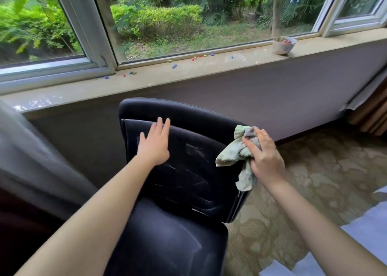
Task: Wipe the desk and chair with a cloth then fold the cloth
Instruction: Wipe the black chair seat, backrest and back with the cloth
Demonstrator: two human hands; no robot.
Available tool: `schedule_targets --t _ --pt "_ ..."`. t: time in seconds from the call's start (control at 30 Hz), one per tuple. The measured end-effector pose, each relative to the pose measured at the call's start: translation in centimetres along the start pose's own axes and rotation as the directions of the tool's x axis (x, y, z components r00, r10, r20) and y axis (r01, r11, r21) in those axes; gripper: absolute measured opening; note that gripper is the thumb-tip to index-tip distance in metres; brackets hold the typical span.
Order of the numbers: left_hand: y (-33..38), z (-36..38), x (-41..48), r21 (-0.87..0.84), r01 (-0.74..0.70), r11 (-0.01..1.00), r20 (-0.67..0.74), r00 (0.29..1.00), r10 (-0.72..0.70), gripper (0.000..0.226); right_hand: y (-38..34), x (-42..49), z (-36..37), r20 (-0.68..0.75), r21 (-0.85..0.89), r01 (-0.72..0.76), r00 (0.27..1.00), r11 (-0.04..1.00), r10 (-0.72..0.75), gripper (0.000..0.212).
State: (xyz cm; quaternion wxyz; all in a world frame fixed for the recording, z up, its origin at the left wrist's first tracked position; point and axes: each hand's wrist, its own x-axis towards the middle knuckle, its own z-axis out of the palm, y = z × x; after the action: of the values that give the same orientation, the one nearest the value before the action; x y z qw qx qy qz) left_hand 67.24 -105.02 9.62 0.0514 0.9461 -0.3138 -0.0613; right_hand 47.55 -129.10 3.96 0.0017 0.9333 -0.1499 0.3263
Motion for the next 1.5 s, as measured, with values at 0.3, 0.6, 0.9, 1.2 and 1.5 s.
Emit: schedule_targets --t 0.3,0.6,0.9,1.2,1.5 --pt "-14.6 -3.9 0.4 -0.08 0.283 0.956 -0.034 0.957 -0.287 0.075 -9.3 5.9 5.1 0.11 0.279 -0.433 0.901 0.857 0.419 0.057" --pt "-23.1 -6.4 3.9 -0.033 0.165 0.986 -0.069 0.984 -0.167 0.048 -26.6 11.0 11.6 0.12 0.424 -0.562 0.812 0.71 0.571 0.057" --pt "-28.6 -7.6 3.8 -0.268 0.054 0.962 0.058 0.998 -0.04 0.028 -49.1 8.7 17.3 0.078 0.586 -0.086 0.996 0.806 0.05 0.038" --pt "-29.1 -6.9 4.4 -0.26 0.045 0.964 0.059 0.998 -0.031 0.011 -31.3 8.6 15.3 0.041 0.316 -0.504 0.853 0.804 0.52 0.065" --pt "-29.0 -6.6 5.9 -0.315 0.006 0.949 0.062 0.998 0.015 0.013 -28.7 11.2 15.4 -0.011 0.424 -0.836 0.38 0.348 0.925 0.047"
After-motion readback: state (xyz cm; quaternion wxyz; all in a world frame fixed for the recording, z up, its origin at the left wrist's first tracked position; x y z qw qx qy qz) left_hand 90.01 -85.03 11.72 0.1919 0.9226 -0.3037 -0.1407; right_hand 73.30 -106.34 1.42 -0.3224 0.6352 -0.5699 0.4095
